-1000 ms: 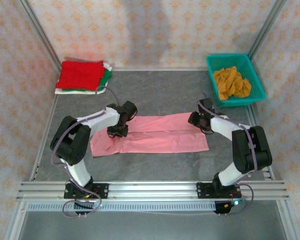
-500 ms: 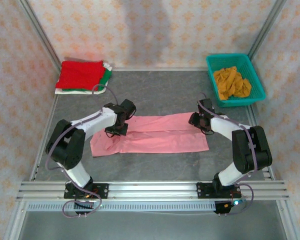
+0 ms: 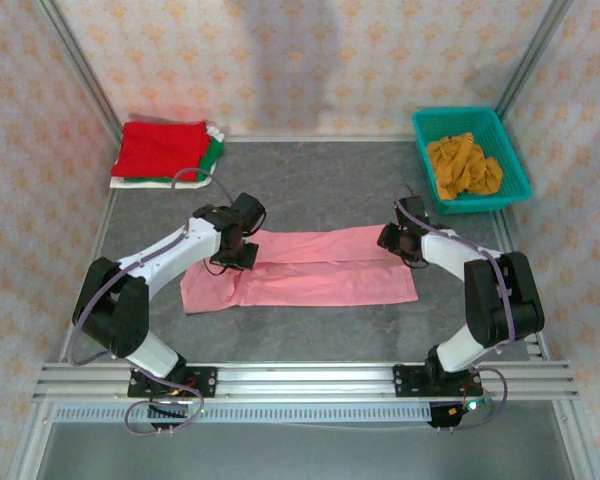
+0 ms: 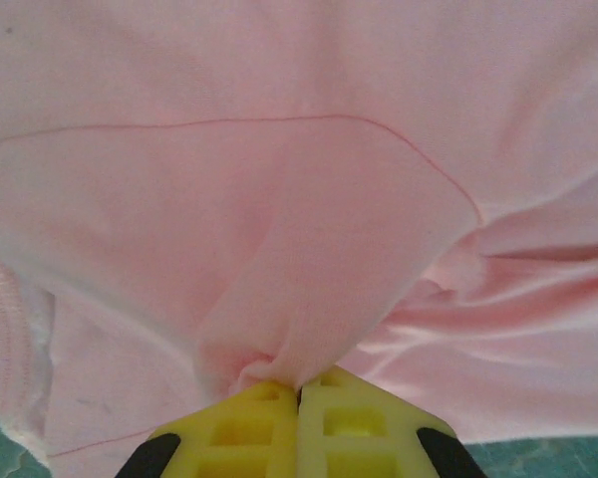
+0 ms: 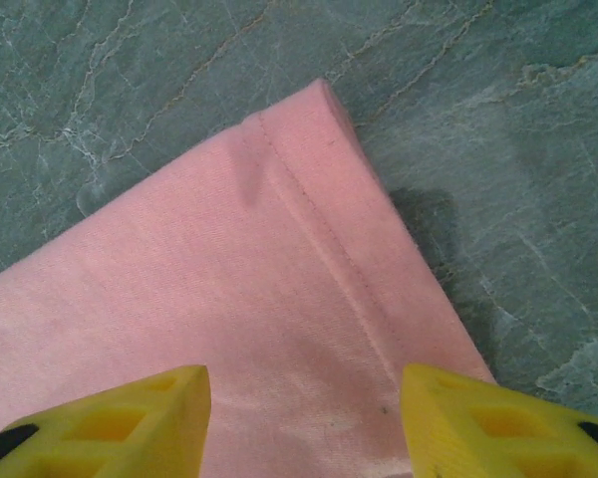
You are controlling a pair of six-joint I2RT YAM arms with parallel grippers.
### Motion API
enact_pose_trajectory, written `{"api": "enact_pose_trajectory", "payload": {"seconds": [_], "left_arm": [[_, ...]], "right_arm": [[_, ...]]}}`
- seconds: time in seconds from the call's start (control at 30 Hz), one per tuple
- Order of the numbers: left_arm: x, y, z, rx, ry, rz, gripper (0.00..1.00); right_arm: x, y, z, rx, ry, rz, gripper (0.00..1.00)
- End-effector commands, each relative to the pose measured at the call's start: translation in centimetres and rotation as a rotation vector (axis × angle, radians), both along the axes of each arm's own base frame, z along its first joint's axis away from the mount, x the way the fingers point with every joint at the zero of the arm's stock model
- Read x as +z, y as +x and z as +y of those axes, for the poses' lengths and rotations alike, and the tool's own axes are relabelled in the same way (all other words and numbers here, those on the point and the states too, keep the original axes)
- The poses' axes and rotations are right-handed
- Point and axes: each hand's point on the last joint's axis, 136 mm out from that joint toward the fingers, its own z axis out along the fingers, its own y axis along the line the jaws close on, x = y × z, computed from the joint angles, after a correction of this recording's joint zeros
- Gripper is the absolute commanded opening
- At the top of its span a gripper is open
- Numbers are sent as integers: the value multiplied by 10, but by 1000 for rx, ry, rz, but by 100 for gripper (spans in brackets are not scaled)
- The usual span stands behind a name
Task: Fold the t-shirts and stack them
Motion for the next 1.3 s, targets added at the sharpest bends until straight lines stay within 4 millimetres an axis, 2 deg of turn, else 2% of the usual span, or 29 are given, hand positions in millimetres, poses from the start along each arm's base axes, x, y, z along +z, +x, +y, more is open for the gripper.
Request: {"api": "enact_pose_trajectory", "payload": {"seconds": [0.0, 0.03, 0.1, 0.17, 0.23, 0.3, 0.37, 0.43, 0.5, 0.57, 0.63, 0.8, 1.0, 1.27], "left_arm": [[2, -19, 0, -46, -16, 75, 0], [1, -21, 2, -44, -6, 86, 5], [3, -23, 8, -21, 19, 74, 23], [19, -19, 20, 35, 44, -28, 29], [34, -14, 36, 117, 62, -147, 43], [41, -14, 51, 216, 44, -209, 56], [34, -18, 66, 313, 21, -187, 56], [21, -28, 84, 404, 46, -129, 51], [6, -39, 92, 463, 39, -62, 46], [-7, -49, 89, 493, 6, -24, 44], [-21, -55, 78, 519, -64, 11, 41], [-43, -56, 61, 526, -149, 53, 36], [-46, -48, 47, 486, -190, 66, 36], [-62, -54, 39, 494, -200, 102, 37]], "right_arm": [[8, 5, -5, -2, -31, -6, 53], [9, 6, -4, 0, -26, -8, 53], [11, 7, -3, 2, -22, -9, 53], [12, 8, -3, 6, -19, -11, 53], [12, 9, -1, 18, -20, -3, 54], [12, 10, -1, 23, -23, 7, 53], [12, 12, 0, 31, -24, 8, 54], [16, 13, 1, 35, -21, 1, 54], [19, 13, 1, 39, -21, -7, 54], [20, 13, 1, 42, -25, -12, 54], [18, 13, 1, 46, -29, -8, 54], [8, 12, 2, 54, -25, 12, 54], [2, 8, 0, 51, -35, 24, 55], [-2, 7, 0, 45, -34, 25, 55]]}}
